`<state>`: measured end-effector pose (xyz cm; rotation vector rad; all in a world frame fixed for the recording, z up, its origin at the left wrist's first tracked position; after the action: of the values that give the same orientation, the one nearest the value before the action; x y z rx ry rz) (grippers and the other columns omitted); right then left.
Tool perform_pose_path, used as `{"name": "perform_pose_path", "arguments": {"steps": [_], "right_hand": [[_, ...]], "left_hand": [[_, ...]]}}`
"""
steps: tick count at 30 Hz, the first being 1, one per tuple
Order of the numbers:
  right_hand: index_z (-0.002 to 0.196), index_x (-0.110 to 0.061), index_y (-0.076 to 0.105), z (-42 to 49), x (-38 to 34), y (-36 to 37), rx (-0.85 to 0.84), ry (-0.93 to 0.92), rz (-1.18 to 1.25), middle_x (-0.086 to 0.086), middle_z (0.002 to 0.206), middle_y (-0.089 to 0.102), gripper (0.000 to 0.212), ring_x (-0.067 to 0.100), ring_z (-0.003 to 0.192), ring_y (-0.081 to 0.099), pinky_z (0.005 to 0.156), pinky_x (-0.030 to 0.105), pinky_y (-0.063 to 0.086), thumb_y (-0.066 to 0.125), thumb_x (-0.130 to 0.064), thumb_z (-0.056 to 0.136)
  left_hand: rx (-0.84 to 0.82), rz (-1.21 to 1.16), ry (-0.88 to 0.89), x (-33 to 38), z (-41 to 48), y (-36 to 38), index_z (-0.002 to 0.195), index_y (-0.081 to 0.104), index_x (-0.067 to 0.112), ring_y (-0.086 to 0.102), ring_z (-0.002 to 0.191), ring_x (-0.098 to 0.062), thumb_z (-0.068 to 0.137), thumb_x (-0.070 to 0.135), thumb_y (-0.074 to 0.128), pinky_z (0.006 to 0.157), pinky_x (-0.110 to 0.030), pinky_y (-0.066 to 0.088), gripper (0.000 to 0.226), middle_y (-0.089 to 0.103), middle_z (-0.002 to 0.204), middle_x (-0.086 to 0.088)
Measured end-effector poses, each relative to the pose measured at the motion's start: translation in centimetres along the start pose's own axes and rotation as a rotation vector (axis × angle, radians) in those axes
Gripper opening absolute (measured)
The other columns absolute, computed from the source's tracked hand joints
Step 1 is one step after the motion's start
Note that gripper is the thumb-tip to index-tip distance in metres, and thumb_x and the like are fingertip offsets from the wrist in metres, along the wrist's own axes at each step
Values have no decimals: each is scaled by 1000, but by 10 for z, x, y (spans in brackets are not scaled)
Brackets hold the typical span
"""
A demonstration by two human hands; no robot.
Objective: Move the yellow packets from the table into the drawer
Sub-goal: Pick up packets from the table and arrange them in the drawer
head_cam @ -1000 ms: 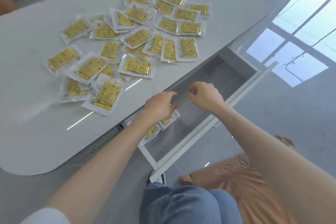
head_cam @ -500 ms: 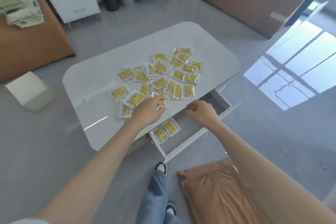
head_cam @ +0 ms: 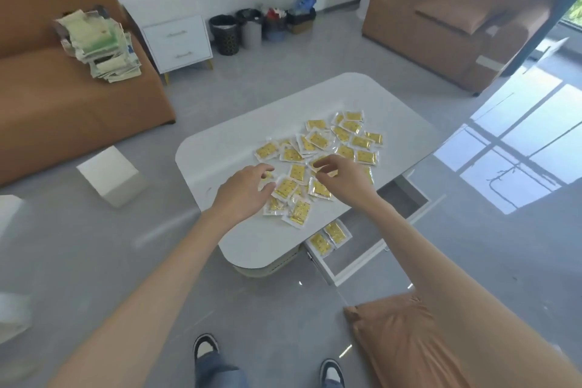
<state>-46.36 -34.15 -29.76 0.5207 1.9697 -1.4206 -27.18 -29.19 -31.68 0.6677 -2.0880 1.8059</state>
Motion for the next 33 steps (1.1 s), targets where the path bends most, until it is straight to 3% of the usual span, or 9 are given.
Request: {"name": "perform_pose_path", "arguments": {"steps": [5,8,12,16,22,26,30,33], "right_hand": [[116,-26,61,16,-77,82,-8,-10,93,-12,101,62,26,10,80,61,63,17,46,54,-23,92],[118,-27,59,24,-117,129,-47,-10,82,-12,106,64,27,11,86,60,71,24,49,54,-24,92],[120,-27,58,51,-166,179,-50,-13,71,-12,110,62,28,6,83,57,63,11,41,53,-23,92],[117,-26,59,101,-200,214,-3,29,149,-14,104,61,26,3,77,57,64,10,43,53,-21,92],[114,-26,61,221,-228,264,4,100,236,-11,104,63,26,8,79,59,65,15,46,53,-18,91],[117,-24,60,306,-252,285,-25,160,251,-7,108,64,28,12,80,60,58,14,44,53,-17,91],[120,-23,59,387,-280,289,-34,191,234,-5,111,64,29,18,91,62,58,15,43,51,-18,92],[118,-23,60,441,-293,287,4,235,224,-6,110,64,27,18,89,62,58,16,44,52,-18,92]], "left_hand": [[86,-37,42,-85,1,-63,132,49,29,54,116,-19,95,32,48,93,-38,46,36,54,128,5],[93,-81,37,-133,5,-95,131,50,27,54,115,-17,96,28,48,90,-32,43,35,55,128,5],[109,-151,38,-198,26,-130,130,51,26,54,112,-15,95,24,48,87,-27,43,35,55,128,7],[125,-188,33,-253,61,-156,129,52,27,51,102,-8,96,22,46,84,-22,38,34,54,127,11],[80,-160,44,-331,161,-190,128,52,27,55,107,-10,96,23,47,84,-23,41,33,54,127,12],[20,-115,47,-366,243,-222,128,53,25,59,105,-13,95,21,47,88,-28,45,33,55,127,10],[-48,-97,80,-385,322,-255,127,54,25,57,105,-13,96,22,45,88,-31,47,33,58,117,11],[-86,-104,114,-397,380,-275,126,55,25,57,99,-14,95,22,46,87,-32,47,32,57,108,14]]}}
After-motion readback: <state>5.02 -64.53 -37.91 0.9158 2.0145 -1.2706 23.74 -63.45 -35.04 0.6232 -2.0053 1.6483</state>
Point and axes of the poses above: each hand's wrist, its own z-axis towards the middle knuckle, its own y-axis out of the palm, x = y × z, the point moved 4 cm from there along z, towards the middle knuckle
